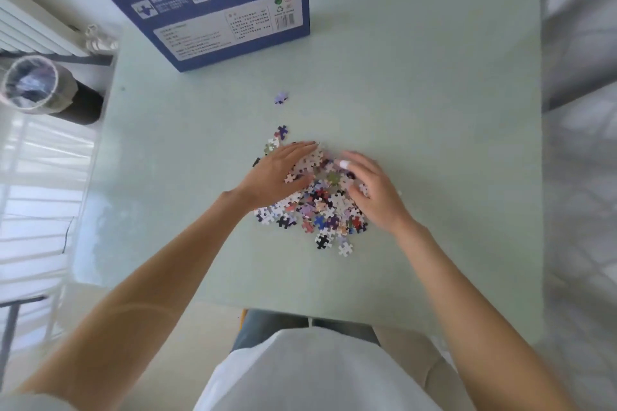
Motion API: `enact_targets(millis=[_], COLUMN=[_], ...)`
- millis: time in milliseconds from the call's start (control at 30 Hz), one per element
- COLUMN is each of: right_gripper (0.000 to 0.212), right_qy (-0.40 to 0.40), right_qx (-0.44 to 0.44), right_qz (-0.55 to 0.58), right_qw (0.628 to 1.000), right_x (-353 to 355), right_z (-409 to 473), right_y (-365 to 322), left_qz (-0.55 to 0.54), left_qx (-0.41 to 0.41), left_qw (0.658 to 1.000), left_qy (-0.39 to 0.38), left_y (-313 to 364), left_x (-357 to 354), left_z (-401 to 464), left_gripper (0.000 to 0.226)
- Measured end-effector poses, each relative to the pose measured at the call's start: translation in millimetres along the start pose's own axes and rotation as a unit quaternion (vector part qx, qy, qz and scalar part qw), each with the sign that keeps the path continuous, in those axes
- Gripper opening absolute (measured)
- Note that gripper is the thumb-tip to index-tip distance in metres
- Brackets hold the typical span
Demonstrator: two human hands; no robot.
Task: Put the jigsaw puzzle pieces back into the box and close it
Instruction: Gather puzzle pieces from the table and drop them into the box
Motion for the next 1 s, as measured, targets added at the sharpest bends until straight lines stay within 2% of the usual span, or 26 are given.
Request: enact_targets(millis=[67, 133, 200, 300, 467, 600, 800, 933, 1000], right_gripper=[0.043, 0.058, 0.074, 0.089, 0.101, 0.086, 0.065, 0.049, 0.053], right_qy=[0.101, 0.145, 0.112, 0.054, 0.011, -0.024, -0.027, -0.016, -0.031], right_qx=[-0.049, -0.157, -0.228, -0.191, -0.115, -0.066, -0.064, -0.037, -0.032], right_qz=[-0.118, -0.190, -0.172, -0.156, -0.183, -0.175, -0.189, -0.226, -0.225], right_qw=[0.987, 0.958, 0.952, 0.968, 0.976, 0.982, 0.980, 0.973, 0.973], right_x=[9, 13, 3, -26, -51, -56, -53, -53, -53], right_z=[-24, -45, -56, -45, -13, 3, 14, 19, 25], right_y=[9, 11, 2, -16, -32, -43, -47, -51, -55], left_qz=[0.047, 0.069, 0.052, 0.024, -0.033, -0.082, -0.094, -0.078, -0.078], left_qx=[0.057, 0.153, 0.222, 0.243, 0.269, 0.261, 0.221, 0.223, 0.228], left_qw=[0.997, 0.985, 0.973, 0.969, 0.961, 0.959, 0.968, 0.969, 0.968], left_qy=[0.033, 0.038, 0.033, 0.029, 0.059, 0.072, 0.072, 0.077, 0.068], left_y=[1, 1, 5, 12, 16, 16, 14, 13, 13], left_x=[-2, -8, -15, -23, -20, -16, -5, -4, -1], left_z=[-24, -45, -58, -56, -47, -48, -45, -46, -44], left_gripper=[0.076, 0.095, 0.109, 0.118, 0.096, 0.070, 0.045, 0.040, 0.040])
Point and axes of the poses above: each hand's wrist, its own z-axis towards the middle knuckle, its own x-axis out of the back of the hand, y = z × x, the point moved 1 cm from there along z, towards the middle knuckle, and after that the axes turned 4 degrees about z, right-handed, at the moved point
